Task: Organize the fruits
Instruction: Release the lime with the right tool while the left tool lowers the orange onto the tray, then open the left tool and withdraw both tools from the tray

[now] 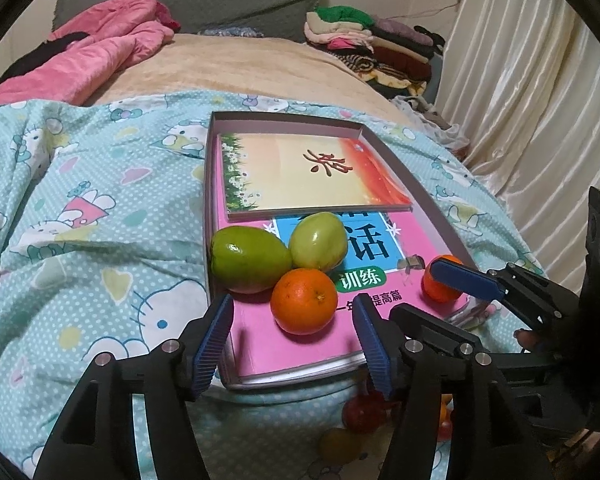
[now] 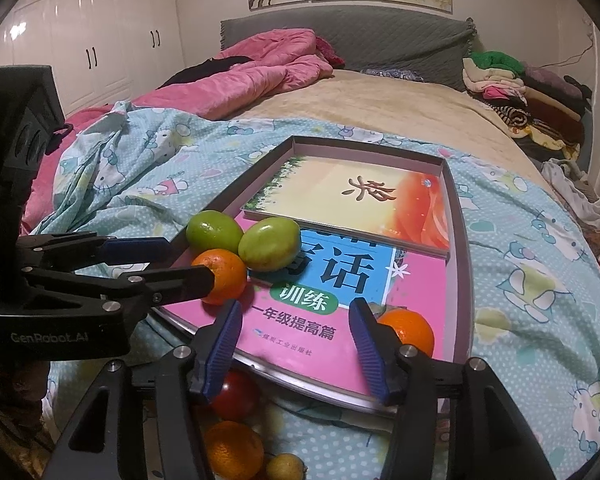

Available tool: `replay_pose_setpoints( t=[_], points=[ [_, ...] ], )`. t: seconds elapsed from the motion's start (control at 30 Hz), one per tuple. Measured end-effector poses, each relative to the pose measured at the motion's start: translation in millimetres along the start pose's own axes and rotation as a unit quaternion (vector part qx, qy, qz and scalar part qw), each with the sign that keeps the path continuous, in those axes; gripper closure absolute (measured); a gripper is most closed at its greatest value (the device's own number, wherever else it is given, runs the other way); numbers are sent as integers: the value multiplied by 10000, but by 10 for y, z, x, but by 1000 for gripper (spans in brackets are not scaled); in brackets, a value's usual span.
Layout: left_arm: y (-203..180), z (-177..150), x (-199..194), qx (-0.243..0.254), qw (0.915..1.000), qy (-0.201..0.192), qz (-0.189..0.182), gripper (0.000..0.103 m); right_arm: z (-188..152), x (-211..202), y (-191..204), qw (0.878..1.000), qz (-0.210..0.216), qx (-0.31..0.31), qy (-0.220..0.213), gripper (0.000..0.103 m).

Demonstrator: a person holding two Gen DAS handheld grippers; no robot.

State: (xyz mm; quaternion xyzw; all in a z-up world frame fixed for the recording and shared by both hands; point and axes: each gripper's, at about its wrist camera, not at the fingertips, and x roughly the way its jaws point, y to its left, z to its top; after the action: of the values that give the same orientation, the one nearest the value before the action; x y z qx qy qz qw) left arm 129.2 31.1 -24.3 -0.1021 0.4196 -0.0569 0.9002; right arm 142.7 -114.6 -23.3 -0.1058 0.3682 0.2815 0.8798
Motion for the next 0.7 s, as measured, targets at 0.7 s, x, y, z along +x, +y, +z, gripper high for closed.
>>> replay_pose_setpoints(
  t=[0.7],
  points=[
    [86, -5, -190, -280, 9993, -228, -68, 27, 31, -179, -91, 9993, -90, 161, -331, 33]
  ],
)
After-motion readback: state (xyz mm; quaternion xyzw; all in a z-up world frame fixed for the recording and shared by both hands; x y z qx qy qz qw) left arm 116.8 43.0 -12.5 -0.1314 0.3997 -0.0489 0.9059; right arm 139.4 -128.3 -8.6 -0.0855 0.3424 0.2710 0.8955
